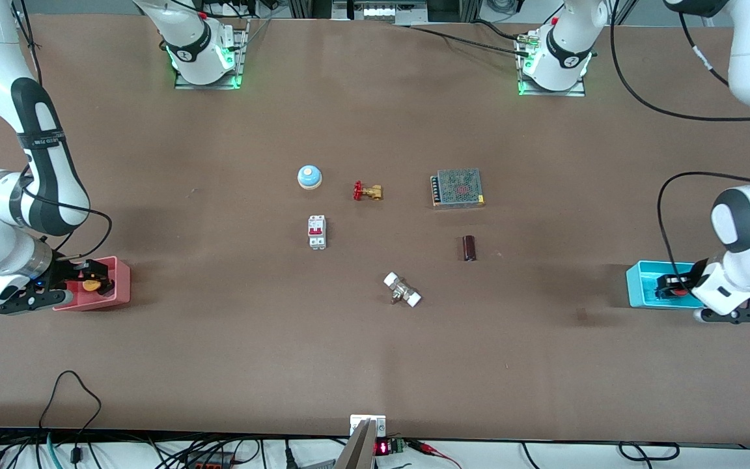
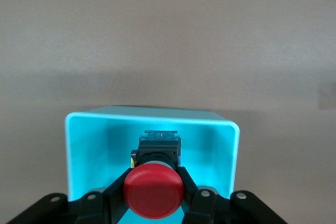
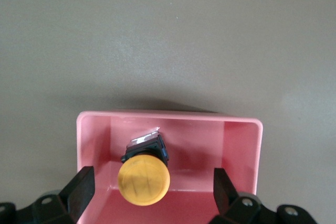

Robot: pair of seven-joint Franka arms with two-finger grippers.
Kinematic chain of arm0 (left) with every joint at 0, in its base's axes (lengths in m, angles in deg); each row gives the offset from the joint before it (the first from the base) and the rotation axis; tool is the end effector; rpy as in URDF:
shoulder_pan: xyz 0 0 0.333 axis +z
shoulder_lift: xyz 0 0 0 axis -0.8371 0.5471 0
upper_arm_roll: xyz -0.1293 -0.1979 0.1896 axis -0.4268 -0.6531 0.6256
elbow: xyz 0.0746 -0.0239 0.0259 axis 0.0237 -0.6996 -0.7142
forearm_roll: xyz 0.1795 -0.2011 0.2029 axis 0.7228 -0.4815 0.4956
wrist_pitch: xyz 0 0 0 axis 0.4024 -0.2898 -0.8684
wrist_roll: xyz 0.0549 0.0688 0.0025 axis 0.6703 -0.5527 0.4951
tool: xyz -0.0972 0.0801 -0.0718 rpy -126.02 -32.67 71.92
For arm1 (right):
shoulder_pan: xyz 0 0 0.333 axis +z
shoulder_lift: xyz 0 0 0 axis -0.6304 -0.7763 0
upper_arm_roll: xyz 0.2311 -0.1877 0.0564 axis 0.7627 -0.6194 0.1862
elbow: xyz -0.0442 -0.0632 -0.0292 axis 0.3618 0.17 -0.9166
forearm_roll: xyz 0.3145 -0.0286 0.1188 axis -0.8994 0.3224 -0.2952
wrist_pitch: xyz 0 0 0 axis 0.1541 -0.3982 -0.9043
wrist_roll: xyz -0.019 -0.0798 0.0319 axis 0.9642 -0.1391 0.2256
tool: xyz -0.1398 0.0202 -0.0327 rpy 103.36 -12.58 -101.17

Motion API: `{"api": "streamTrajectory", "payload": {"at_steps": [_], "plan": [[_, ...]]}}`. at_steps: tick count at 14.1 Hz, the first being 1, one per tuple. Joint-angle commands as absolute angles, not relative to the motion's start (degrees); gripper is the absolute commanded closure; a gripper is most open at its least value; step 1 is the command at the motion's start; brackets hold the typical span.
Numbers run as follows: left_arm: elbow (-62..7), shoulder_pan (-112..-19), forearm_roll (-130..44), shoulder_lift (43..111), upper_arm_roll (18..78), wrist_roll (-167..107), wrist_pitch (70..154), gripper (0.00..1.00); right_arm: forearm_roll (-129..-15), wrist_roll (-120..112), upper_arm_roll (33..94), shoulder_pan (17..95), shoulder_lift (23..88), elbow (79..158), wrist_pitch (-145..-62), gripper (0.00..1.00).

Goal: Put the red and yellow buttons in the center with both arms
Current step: 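Grasp the yellow button with the right gripper while the left gripper grasps the red button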

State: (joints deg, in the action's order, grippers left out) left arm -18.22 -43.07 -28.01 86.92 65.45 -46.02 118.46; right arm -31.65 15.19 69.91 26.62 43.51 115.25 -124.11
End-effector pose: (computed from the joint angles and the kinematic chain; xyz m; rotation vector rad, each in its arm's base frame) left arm 0.6232 0.1517 0.2611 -3.0757 -0.0115 0.0717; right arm 0.6310 -0.1313 0.2404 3.0547 0.3999 0.1068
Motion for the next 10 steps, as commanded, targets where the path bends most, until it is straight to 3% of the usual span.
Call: {"api": "streamTrajectory", "payload": {"at_steps": [1, 6, 8, 10], "plan": [[-16.68, -45.22, -27.15, 82.22, 65.03, -47.10, 110.37, 0.71, -30.91, 17.53, 70.66, 25.37, 42.80, 115.56, -125.87, 0.00], [-14.46, -57.51, -27.24, 80.90, 65.03, -32.63, 98.40, 0.73, -30.91, 17.53, 70.66, 25.37, 42.01, 115.56, -126.05, 0.00], [-17.70, -61.65, -27.50, 80.90, 64.59, -25.85, 98.55, 0.73, -30.91, 17.53, 70.66, 25.37, 41.74, 115.65, -126.22, 0.00], [-20.69, -65.60, -27.50, 80.98, 64.42, -20.84, 100.13, 0.74, -30.91, 17.61, 70.66, 25.45, 41.57, 115.56, -126.40, 0.07]]}}
